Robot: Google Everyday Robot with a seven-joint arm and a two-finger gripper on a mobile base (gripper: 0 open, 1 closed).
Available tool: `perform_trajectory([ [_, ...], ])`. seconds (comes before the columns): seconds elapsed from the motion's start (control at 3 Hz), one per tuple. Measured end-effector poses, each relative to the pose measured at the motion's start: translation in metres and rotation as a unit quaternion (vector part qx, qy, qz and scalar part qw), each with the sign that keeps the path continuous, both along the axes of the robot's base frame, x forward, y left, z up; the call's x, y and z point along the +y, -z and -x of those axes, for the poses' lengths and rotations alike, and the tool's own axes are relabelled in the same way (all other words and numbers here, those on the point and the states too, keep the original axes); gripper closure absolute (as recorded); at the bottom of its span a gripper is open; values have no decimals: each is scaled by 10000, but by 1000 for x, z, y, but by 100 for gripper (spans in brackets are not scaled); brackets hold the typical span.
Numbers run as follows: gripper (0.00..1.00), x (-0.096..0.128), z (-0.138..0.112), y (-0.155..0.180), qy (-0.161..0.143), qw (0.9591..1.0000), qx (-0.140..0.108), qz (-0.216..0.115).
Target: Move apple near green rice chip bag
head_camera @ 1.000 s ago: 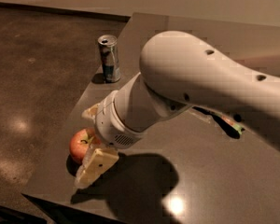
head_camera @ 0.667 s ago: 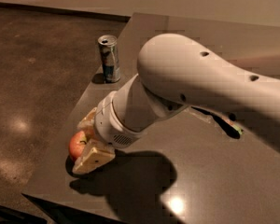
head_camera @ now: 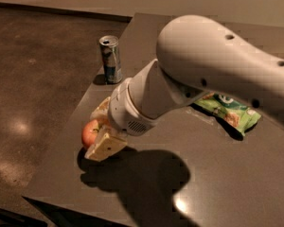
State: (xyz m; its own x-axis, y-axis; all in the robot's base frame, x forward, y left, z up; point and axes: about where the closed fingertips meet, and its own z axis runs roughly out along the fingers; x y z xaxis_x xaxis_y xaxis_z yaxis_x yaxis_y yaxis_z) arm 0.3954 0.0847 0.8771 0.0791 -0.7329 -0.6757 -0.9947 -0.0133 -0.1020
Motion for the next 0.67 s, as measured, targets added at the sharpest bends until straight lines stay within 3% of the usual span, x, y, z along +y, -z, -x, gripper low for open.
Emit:
perform_trajectory([
  [0.33,100,-56,-41,-21,517,9986,-107,88],
  [0.67,100,-96,-67,-28,843,9963,-144,132],
])
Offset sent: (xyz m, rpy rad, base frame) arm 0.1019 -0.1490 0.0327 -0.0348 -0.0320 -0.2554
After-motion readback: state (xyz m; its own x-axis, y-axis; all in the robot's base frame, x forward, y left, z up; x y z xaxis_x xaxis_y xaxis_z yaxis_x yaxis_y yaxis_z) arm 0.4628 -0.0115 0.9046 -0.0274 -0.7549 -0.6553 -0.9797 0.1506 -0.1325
